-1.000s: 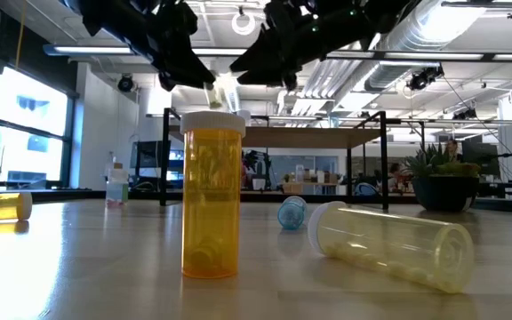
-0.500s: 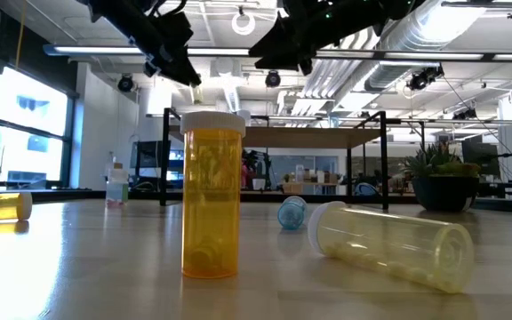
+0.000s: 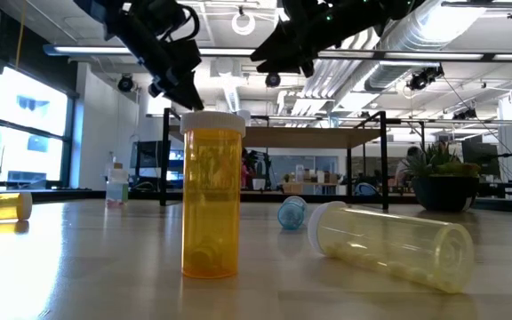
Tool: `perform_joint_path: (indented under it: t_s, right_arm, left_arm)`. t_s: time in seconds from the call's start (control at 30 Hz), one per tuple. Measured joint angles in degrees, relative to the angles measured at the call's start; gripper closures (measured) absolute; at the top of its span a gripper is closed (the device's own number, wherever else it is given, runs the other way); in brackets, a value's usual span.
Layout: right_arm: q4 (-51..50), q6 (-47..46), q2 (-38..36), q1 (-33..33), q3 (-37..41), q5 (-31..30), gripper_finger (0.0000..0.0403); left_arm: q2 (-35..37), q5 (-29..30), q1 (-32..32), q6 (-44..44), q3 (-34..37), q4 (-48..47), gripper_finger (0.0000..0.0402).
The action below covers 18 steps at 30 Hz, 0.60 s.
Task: Pick and place medicine bottles onto shelf by color
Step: Put the top yellow pill bottle on the shelf aligned with the other yellow pill bottle
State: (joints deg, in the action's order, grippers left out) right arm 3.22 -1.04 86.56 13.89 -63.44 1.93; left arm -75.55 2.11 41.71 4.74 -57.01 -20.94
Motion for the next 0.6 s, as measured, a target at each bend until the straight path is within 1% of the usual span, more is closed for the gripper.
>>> perform_joint_path:
  t_s: [0.5, 0.6]
  right_arm:
    - [-0.7, 0.0, 0.0, 0.0, 0.0, 0.0, 0.0201]
    - [-0.7, 0.0, 0.0, 0.0, 0.0, 0.0, 0.0201]
  left_arm:
    - [-1.0, 0.0, 0.0, 0.0, 0.0, 0.2, 0.0297]
    - [-1.1, 0.0, 0.0, 0.0, 0.0, 0.7, 0.0290]
